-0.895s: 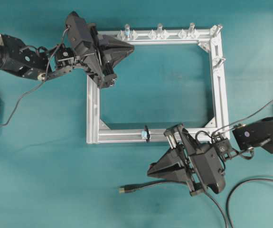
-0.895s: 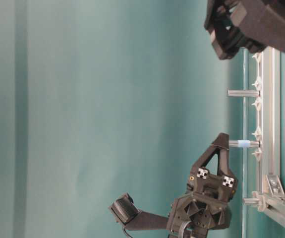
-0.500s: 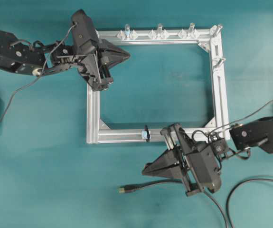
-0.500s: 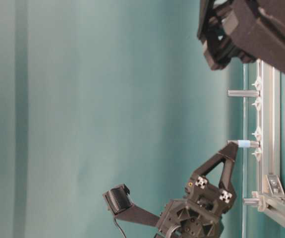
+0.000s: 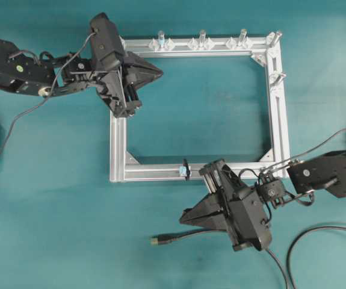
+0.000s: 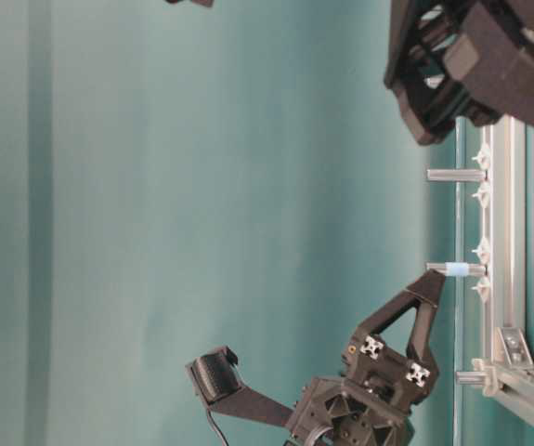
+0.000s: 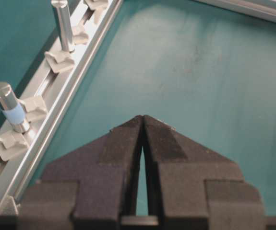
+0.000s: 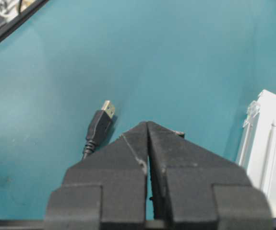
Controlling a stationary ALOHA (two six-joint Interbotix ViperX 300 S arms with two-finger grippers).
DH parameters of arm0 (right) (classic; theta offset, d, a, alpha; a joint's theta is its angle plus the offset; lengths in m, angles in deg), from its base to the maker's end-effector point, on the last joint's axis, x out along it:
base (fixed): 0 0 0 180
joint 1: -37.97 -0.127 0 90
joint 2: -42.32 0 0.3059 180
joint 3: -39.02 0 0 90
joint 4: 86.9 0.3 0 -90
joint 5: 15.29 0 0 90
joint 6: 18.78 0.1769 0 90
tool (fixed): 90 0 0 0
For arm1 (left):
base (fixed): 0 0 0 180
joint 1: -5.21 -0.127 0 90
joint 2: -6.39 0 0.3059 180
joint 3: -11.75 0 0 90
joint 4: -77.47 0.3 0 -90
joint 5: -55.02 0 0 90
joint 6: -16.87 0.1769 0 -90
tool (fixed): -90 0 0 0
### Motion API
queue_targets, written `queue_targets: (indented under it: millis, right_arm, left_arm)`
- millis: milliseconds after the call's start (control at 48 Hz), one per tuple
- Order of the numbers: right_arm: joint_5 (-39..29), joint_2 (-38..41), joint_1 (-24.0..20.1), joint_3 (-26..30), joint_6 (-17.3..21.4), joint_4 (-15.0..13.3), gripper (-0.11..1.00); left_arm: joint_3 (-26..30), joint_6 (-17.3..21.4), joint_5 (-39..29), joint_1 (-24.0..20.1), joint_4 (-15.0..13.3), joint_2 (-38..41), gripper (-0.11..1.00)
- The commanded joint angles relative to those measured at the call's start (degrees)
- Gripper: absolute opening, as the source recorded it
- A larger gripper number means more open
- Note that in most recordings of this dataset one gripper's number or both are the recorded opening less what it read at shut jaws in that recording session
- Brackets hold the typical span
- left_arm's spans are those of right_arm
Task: Insert the wire through the string loop located in the center.
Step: 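Lower the right gripper onto the black USB cable near its plug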
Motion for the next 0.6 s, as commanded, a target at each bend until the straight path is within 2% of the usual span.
queue_targets:
  millis: [0,42,83,250,583]
  right_arm:
    - [0.3,-0.7,-0.7,1.5,0.1,-0.2,0.01]
    - [0.2,-0.8,-0.8,1.7,0.0,-0.2,0.04]
    - [0.3,-0.8,-0.9,1.8,0.0,-0.2,0.12]
    - [0.2,-0.7,-1.0,1.9,0.0,-0.2,0.58]
    - [0.2,0.9,-2.3,2.1,0.2,-0.2,0.55]
  left_arm:
    - [0.4,-0.1,0.2,0.4,0.2,-1.5,0.00]
    - [0.4,-0.1,0.2,0.5,0.1,-1.5,0.00]
    - [0.4,-0.1,0.2,0.5,0.2,-1.5,0.00]
    - [0.4,0.0,0.2,0.6,0.2,-1.5,0.00]
    - [0.4,0.0,0.1,0.6,0.2,-1.5,0.00]
